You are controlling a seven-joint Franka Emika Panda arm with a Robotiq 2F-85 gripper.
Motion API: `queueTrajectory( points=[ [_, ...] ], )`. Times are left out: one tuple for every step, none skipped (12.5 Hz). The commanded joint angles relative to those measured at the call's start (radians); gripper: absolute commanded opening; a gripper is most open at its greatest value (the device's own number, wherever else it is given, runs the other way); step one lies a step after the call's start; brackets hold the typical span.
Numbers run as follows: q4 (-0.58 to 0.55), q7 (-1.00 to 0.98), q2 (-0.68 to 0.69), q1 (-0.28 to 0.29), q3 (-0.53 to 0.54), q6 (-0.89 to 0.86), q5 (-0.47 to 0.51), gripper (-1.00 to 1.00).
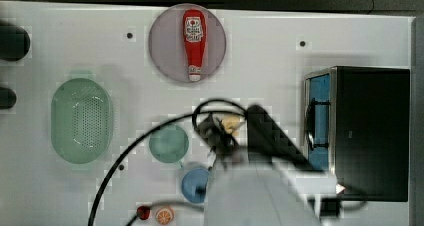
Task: Pick banana from table and place on oven.
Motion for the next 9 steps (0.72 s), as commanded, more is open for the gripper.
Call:
queueTrajectory(
  points=[
    [-0.111,0.001,0.172,-0.021,-0.001,0.113,-0.010,1.00],
    [-0.135,0.001,0.212,-0.021,-0.002,0.171,-0.010,1.00],
    [-0.157,0.001,0.251,-0.021,-0.002,0.229,-0.010,1.00],
    [-0.179,0.001,0.292,-0.021,-0.002,0.286,-0.010,1.00],
    [-0.200,0.001,0.333,-0.021,-0.002,0.343,-0.010,1.00],
    [-0.220,0.001,0.374,-0.021,-0.003,0.402,-0.010,1.00],
    [-0.239,0.001,0.413,-0.021,-0.004,0.462,-0.010,1.00],
    [-0.259,0.001,0.452,-0.021,-0.004,0.524,-0.010,1.00],
    [-0.280,0.001,0.489,-0.021,-0.004,0.586,-0.010,1.00]
  ],
)
